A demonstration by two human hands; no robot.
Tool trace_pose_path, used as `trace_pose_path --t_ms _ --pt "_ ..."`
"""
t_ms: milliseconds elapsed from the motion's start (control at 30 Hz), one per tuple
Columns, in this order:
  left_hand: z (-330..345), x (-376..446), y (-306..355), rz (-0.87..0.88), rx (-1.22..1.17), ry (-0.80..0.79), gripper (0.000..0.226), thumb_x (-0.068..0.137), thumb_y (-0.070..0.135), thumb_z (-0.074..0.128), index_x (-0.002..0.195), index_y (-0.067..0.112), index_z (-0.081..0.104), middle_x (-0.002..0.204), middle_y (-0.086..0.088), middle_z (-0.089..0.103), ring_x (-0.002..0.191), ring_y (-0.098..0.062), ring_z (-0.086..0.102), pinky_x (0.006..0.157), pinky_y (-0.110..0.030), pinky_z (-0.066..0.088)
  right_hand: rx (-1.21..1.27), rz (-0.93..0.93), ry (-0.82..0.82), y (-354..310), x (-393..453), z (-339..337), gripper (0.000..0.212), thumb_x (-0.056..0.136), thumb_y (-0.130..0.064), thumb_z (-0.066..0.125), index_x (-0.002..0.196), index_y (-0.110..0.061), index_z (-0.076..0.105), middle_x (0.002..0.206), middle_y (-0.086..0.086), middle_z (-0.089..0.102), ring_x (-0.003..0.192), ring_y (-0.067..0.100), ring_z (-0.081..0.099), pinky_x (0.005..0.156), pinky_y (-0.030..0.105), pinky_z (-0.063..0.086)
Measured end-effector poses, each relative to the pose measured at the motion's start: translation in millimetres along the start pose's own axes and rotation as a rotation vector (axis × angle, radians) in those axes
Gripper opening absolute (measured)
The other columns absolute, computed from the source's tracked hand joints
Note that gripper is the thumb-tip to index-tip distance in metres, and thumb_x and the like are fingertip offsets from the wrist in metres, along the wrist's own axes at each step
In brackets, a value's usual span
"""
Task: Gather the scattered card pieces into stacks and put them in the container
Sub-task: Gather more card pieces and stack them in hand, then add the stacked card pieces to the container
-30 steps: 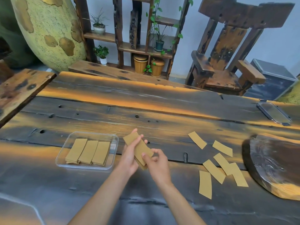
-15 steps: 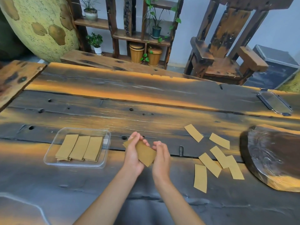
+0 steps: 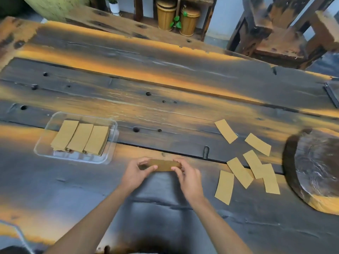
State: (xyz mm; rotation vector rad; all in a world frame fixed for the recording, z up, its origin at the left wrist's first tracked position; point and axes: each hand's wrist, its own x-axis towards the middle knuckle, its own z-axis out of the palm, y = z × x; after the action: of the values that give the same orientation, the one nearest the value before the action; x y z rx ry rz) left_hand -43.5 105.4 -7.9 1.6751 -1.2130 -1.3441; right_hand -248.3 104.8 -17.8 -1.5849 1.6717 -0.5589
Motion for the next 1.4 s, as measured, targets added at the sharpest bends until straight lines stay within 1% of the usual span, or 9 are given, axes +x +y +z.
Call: trace_pose_path --t_ms 100,200,300,433,733,1033,1133,1267,1400 --pt "22 -2 -24 0.084 0.330 0.102 0.018 0.084 0.018 0.075 0.102 0.016 0.074 0.075 0.017 0.063 0.075 0.000 0.054 0.072 -0.001 0.037 0.034 0.070 0.010 20 1 18 0.019 0.095 -0.021 0.067 0.114 -0.021 0.068 0.101 -0.003 0.076 0.093 0.013 0.073 0.087 0.014 0.050" --pt "48 -5 -35 0.032 0.224 0.140 0.019 0.089 0.007 0.067 0.104 0.018 0.069 0.068 0.018 0.056 0.068 0.003 0.055 0.067 -0.004 0.039 0.212 0.207 0.021 25 0 27 0.021 0.093 -0.012 0.066 0.114 -0.013 0.069 0.106 0.002 0.073 0.091 0.007 0.071 0.073 -0.001 0.044" --pt "71 -4 -38 -0.113 -0.049 0.173 0.007 0.098 0.021 0.054 0.098 0.022 0.062 0.078 0.008 0.060 0.070 -0.005 0.057 0.070 -0.024 0.048 0.364 0.255 0.013 29 1 33 0.015 0.097 -0.022 0.064 0.109 -0.016 0.070 0.110 0.002 0.070 0.091 -0.001 0.066 0.075 0.004 0.047" --pt "83 0 -32 -0.158 -0.094 0.263 0.032 0.105 0.033 0.036 0.093 0.008 0.052 0.078 -0.004 0.052 0.070 -0.008 0.051 0.066 -0.020 0.045 0.489 0.338 0.050 32 5 38 0.028 0.101 -0.042 0.053 0.093 -0.021 0.071 0.091 0.002 0.070 0.084 0.006 0.066 0.079 0.020 0.049" --pt "87 3 -39 -0.121 -0.086 0.282 0.030 0.107 0.032 0.029 0.100 0.018 0.054 0.096 -0.007 0.061 0.080 -0.020 0.059 0.072 -0.032 0.050 0.536 0.254 0.049 27 7 33 0.017 0.102 -0.034 0.053 0.093 -0.039 0.065 0.105 -0.001 0.066 0.096 0.011 0.065 0.087 0.022 0.052" --pt "72 9 -34 -0.149 -0.063 0.199 0.029 0.106 0.028 0.034 0.094 0.019 0.059 0.090 0.000 0.063 0.074 -0.010 0.060 0.076 -0.031 0.049 0.600 0.319 0.038 21 16 28 0.023 0.101 -0.032 0.057 0.092 -0.018 0.073 0.092 0.007 0.071 0.086 0.009 0.066 0.085 0.029 0.053" --pt "47 4 -19 -0.107 0.077 0.080 0.026 0.105 0.026 0.039 0.097 0.020 0.064 0.083 0.010 0.062 0.073 -0.002 0.056 0.074 -0.027 0.046 0.501 0.238 -0.013 13 18 23 0.024 0.101 -0.035 0.056 0.089 -0.021 0.072 0.087 0.001 0.071 0.084 0.013 0.066 0.083 0.033 0.052" --pt "-7 -9 -7 0.043 0.574 -0.052 0.033 0.094 0.049 0.039 0.112 0.031 0.061 0.105 0.012 0.066 0.095 -0.015 0.057 0.088 -0.033 0.045 0.248 0.083 -0.073 -24 31 27 0.025 0.099 -0.042 0.057 0.082 -0.027 0.070 0.079 -0.006 0.068 0.078 0.010 0.064 0.072 0.025 0.046" --pt "-55 -22 17 0.094 0.798 -0.078 0.023 0.095 0.036 0.048 0.115 0.026 0.055 0.115 0.004 0.062 0.105 -0.024 0.052 0.082 -0.034 0.041 0.096 0.001 -0.181 -82 36 43 0.035 0.099 -0.042 0.058 0.071 -0.022 0.067 0.065 -0.007 0.064 0.067 0.008 0.060 0.065 0.024 0.042"
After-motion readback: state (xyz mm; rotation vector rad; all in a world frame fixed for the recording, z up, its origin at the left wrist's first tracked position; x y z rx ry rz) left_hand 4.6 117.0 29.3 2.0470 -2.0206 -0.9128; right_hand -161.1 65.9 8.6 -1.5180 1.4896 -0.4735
